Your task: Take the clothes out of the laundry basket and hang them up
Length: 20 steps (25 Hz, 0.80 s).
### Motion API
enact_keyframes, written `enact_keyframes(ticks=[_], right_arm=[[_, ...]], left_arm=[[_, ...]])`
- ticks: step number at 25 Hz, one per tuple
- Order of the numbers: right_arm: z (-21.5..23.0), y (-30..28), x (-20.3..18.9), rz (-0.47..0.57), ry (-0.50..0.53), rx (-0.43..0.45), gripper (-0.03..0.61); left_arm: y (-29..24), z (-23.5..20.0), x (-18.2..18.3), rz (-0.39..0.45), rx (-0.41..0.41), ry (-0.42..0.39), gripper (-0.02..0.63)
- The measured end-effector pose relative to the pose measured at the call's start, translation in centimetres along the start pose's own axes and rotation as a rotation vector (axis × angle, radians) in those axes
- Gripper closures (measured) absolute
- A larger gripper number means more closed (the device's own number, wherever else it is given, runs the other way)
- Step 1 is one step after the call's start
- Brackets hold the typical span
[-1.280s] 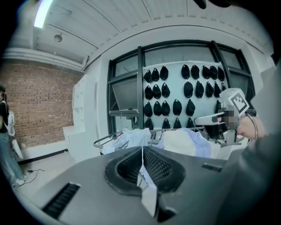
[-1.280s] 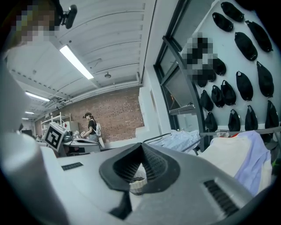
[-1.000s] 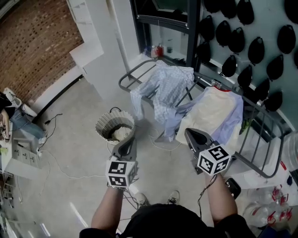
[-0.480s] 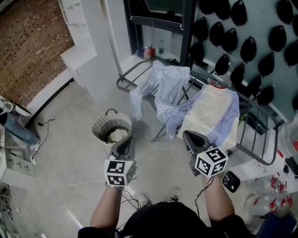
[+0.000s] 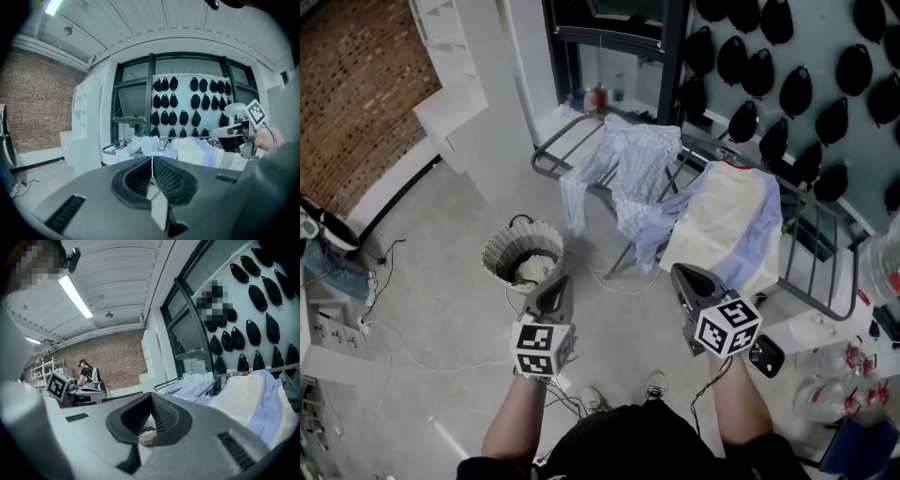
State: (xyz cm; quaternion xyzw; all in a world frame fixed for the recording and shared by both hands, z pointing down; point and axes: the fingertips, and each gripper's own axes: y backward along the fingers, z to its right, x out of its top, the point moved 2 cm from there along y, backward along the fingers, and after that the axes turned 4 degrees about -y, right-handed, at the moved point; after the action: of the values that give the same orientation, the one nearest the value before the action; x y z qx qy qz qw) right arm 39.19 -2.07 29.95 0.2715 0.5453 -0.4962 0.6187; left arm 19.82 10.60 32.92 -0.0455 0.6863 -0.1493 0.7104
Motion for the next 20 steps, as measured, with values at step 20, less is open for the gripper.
enact_keyframes(ticks=[20], right_arm=[[-1.6, -0.3, -0.4, 0.001, -0.005, 0.001, 0.574]], left_arm=[[1.3, -1.0, 0.2, 0.010, 0.002, -0.015, 0.603]])
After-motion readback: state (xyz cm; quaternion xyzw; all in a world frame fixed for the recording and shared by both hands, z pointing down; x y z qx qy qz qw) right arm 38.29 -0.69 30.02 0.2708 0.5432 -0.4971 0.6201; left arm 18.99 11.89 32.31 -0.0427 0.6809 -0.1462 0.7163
